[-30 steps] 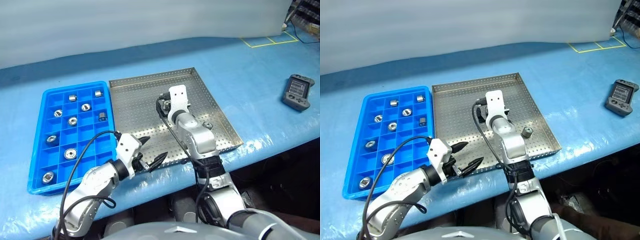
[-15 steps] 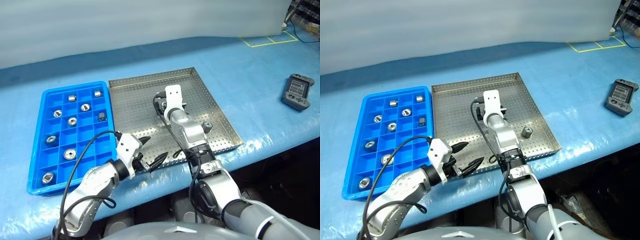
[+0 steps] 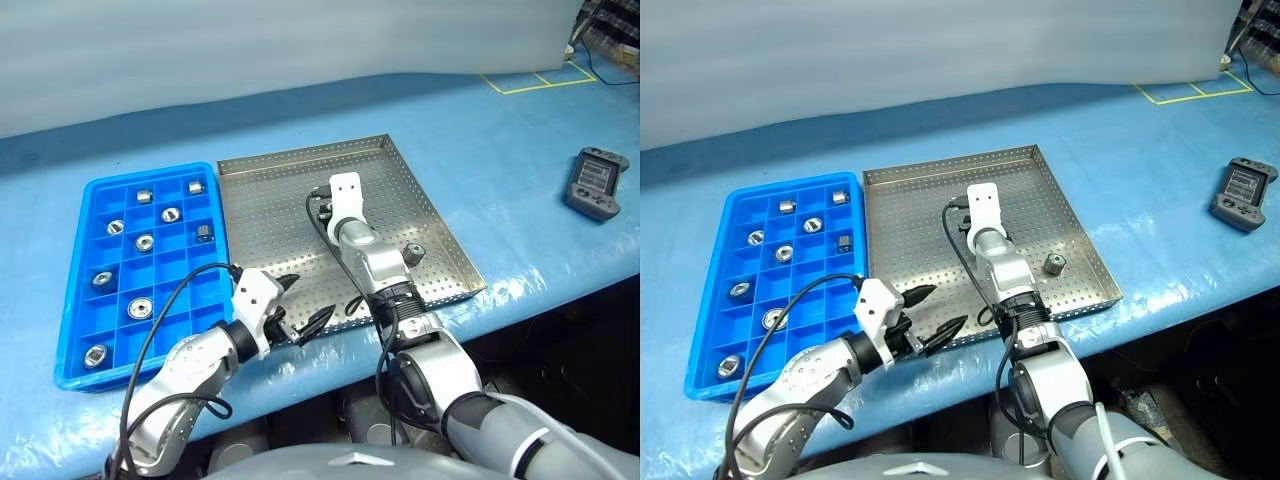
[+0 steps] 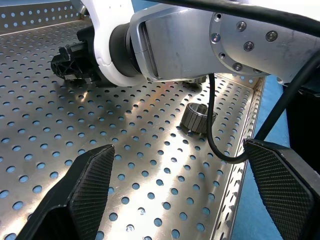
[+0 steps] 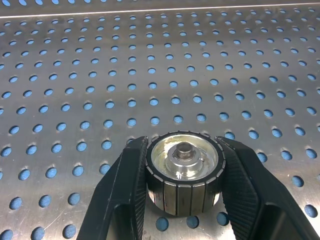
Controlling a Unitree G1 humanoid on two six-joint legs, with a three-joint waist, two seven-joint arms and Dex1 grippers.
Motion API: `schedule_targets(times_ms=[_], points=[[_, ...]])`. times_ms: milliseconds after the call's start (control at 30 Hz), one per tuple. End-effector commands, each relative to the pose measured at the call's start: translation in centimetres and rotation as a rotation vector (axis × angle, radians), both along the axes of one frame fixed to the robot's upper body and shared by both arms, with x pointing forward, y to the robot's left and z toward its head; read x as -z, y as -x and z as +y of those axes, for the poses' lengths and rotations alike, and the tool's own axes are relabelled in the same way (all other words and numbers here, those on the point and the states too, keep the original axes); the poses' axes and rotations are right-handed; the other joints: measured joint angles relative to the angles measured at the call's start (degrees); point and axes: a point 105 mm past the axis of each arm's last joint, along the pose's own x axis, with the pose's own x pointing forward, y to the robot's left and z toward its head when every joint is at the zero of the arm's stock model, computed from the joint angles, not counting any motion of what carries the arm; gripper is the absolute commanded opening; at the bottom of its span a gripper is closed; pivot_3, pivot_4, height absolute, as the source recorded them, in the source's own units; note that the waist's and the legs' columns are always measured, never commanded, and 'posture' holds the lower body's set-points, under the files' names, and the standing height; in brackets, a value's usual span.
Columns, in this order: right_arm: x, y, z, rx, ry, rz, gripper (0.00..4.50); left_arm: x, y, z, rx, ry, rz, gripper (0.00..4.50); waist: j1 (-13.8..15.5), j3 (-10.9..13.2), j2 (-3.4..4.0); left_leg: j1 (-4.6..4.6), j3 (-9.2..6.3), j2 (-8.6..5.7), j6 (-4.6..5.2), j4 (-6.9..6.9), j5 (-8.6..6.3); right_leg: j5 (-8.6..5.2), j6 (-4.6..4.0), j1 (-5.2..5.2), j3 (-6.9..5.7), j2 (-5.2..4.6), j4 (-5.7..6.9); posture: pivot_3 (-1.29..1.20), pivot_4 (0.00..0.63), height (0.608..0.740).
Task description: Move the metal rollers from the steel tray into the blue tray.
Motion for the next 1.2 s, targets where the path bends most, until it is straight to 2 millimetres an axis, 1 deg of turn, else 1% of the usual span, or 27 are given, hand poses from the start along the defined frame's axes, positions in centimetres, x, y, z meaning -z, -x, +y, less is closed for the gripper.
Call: schedule_targets(times_ms=[33,100,167,233,300,433,533,667,767,833,900,1033,1200], points=[[-2.3,0.0,1.0,-0.035,-0.025,-0.078,1.71,-1.8,-0.6,0.5,-0.072,0.022,-0.092,4.50,0.07,0.01,0.01,0.00,0.00,0.00,0.00,0.00,0.00,0.00,0.00,0.00,0.00,0.00,0.00,-0.05,0.150,0.740],[-3.2,0.4,2.0,-0.082,-0.032,-0.105,1.71,-2.1,-1.4,1.4,-0.158,0.025,-0.115,4.50,0.09,0.02,0.03,-0.01,0.00,0.00,0.00,0.00,0.00,0.01,0.00,-0.01,0.00,0.00,0.00,-0.03,0.150,0.740],[-4.2,1.0,3.4,-0.155,-0.051,-0.125,1.71,-2.4,-2.2,2.5,-0.254,0.029,-0.139,4.50,0.17,0.03,0.05,-0.01,-0.01,0.00,0.00,0.00,0.00,0.01,0.00,-0.01,0.00,0.00,0.00,-0.02,0.150,0.740],[-5.2,1.7,4.8,-0.228,-0.067,-0.145,1.71,-2.7,-2.6,3.4,-0.325,0.030,-0.163,4.50,0.32,0.03,0.05,0.00,-0.02,0.01,0.00,-0.01,0.00,0.01,-0.01,-0.01,-0.02,0.00,0.01,0.00,0.150,0.740],[-6.6,2.9,6.6,-0.342,-0.089,-0.176,1.71,-3.2,-2.8,4.4,-0.398,0.056,-0.181,4.50,0.66,0.03,0.06,0.00,-0.05,0.01,0.00,-0.01,0.00,0.01,-0.01,-0.01,-0.05,0.01,0.02,0.01,0.150,0.740],[-8.9,5.6,9.6,-0.569,-0.135,-0.217,1.71,-3.7,-2.6,6.0,-0.519,0.078,-0.208,4.50,1.89,0.03,0.06,0.00,-0.08,0.01,0.00,-0.02,0.00,0.01,-0.01,-0.01,-0.07,0.00,0.01,0.06,0.150,0.740],[-9.9,8.2,12.0,-0.775,-0.126,-0.228,1.71,-3.6,-1.3,7.2,-0.578,0.071,-0.198,4.50,3.01,0.04,0.05,-0.02,-0.12,0.02,0.00,-0.04,0.00,-0.01,-0.04,-0.02,-0.13,0.00,0.00,0.09,0.150,0.740],[-9.9,10.6,14.0,-0.941,-0.115,-0.228,1.71,-3.2,0.1,8.4,-0.645,0.035,-0.183,4.50,4.56,0.04,0.06,-0.04,-0.21,0.02,0.00,-0.04,0.00,-0.22,-0.14,-0.02,-0.26,-0.04,-0.01,0.14,0.150,0.740],[-9.7,11.7,15.1,-1.010,-0.111,-0.226,1.71,-2.9,0.8,9.2,-0.693,0.009,-0.174,4.50,5.67,0.05,0.07,-0.03,-0.22,0.02,-0.01,-0.02,0.00,-0.37,-0.07,0.00,-0.28,-0.04,-0.01,0.16,0.150,0.740],[-9.2,12.5,16.3,-1.063,-0.095,-0.225,1.71,-2.8,1.6,10.1,-0.753,-0.005,-0.173,4.50,6.16,0.05,0.05,-0.03,-0.23,0.02,-0.01,-0.02,0.00,-0.38,-0.07,0.00,-0.31,-0.04,0.00,0.20,0.150,0.740],[-8.8,13.0,17.3,-1.099,-0.092,-0.222,1.71,-2.9,2.0,10.6,-0.796,-0.013,-0.182,4.50,6.48,0.06,0.07,-0.02,-0.20,0.03,-0.02,-0.03,0.01,-0.38,-0.07,0.00,-0.32,-0.06,-0.01,0.22,0.150,0.740],[-8.4,12.9,18.1,-1.118,-0.091,-0.221,1.71,-3.2,2.2,10.8,-0.838,-0.010,-0.201,4.50,7.57,0.06,0.06,-0.02,-0.30,0.03,-0.04,-0.02,0.02,-0.41,-0.10,0.01,-0.42,-0.05,0.02,0.27,0.150,0.740],[-7.8,11.5,19.0,-1.097,-0.105,-0.198,1.71,-3.4,2.6,10.8,-0.877,-0.003,-0.208,4.50,8.85,0.06,0.07,-0.03,-0.32,0.03,-0.04,-0.04,0.02,-0.41,-0.11,0.00,-0.46,-0.05,0.02,0.33,0.150,0.740]])
